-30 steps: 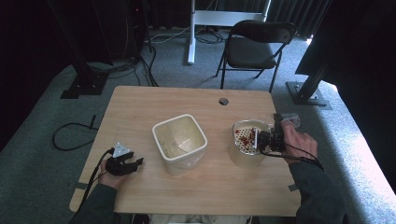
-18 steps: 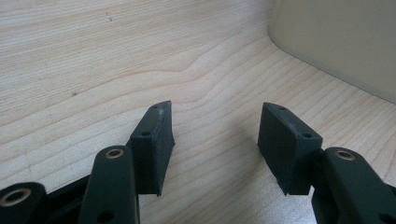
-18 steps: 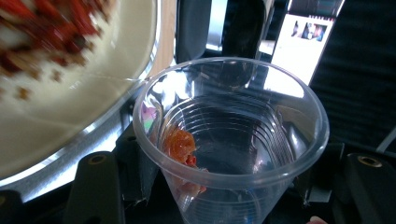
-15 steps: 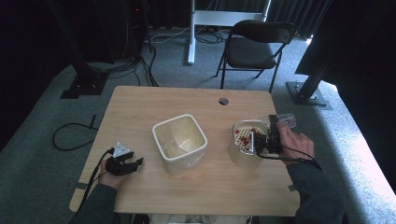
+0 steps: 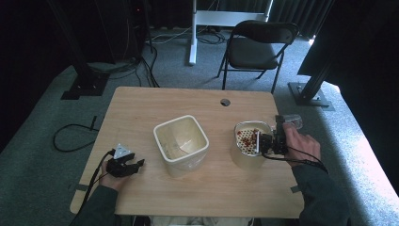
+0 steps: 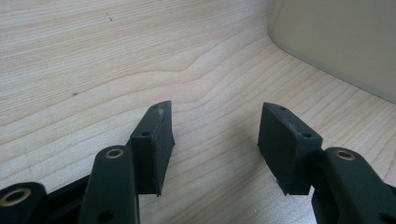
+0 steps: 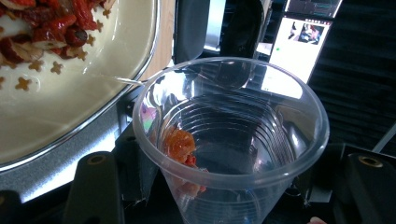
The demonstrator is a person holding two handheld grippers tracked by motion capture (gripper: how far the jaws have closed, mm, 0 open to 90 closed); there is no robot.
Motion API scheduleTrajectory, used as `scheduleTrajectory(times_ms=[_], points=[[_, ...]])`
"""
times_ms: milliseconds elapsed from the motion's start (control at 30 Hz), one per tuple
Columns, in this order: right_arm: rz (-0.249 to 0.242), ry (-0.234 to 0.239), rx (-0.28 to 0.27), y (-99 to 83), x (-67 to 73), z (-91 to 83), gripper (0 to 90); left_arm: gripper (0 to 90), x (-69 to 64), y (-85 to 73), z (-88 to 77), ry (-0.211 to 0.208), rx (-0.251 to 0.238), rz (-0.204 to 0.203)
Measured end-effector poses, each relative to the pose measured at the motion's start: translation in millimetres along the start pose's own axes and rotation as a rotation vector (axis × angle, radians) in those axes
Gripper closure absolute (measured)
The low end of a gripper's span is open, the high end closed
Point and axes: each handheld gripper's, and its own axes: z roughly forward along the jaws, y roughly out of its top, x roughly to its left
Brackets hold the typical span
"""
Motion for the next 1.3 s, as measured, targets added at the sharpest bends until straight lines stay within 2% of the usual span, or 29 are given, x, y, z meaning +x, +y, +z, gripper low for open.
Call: scheduleTrajectory(times_ms=[233, 533, 1300], points=[[-0.032, -0.017, -0.004, 3.7, -1.9, -2.5, 34.6, 45.9, -0.1, 0.0, 0.0, 0.001, 0.000, 0.001], [-0.068, -0.010, 0.016, 4.7, 1.2, -0.2, 34.6, 46.0, -0.1, 0.0, 0.0, 0.001, 0.000, 0.001], [-0.072, 0.000, 0.019, 4.7, 2.9, 0.5, 34.4, 46.0, -0.1, 0.0, 0.0, 0.001, 0.000, 0.001]])
